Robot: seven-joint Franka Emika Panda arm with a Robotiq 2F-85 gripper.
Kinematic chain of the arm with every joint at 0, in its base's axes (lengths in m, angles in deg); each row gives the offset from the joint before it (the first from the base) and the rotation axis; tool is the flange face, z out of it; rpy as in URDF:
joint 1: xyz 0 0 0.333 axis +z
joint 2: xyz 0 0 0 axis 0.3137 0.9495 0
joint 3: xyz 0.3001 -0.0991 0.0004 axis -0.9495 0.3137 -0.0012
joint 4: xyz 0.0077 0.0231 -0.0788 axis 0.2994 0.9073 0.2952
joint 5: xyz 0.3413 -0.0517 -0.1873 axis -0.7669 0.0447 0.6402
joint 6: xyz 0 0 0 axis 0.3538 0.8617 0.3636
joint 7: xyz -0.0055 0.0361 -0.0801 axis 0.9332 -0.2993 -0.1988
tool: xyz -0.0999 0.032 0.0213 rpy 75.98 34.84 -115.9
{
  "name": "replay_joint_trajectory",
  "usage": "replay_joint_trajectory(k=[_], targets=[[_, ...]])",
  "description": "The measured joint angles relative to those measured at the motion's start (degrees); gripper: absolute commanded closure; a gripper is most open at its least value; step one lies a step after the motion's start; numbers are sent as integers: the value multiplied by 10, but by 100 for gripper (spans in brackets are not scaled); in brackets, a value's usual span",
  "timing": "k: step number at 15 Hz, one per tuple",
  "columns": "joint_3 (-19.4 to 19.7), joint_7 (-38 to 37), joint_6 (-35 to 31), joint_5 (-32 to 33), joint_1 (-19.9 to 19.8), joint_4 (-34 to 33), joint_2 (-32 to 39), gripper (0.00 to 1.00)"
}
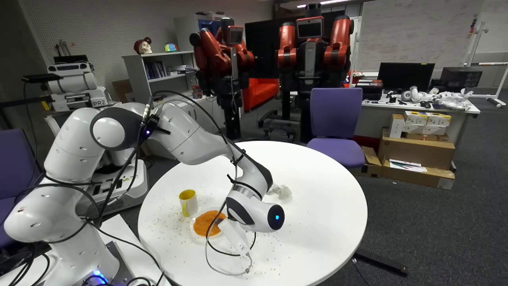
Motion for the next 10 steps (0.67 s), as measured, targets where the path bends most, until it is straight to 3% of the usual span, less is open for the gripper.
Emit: replay_joint_trajectory(k=[10], targets=[[-10,4,76,-18,-13,-45,44,99]])
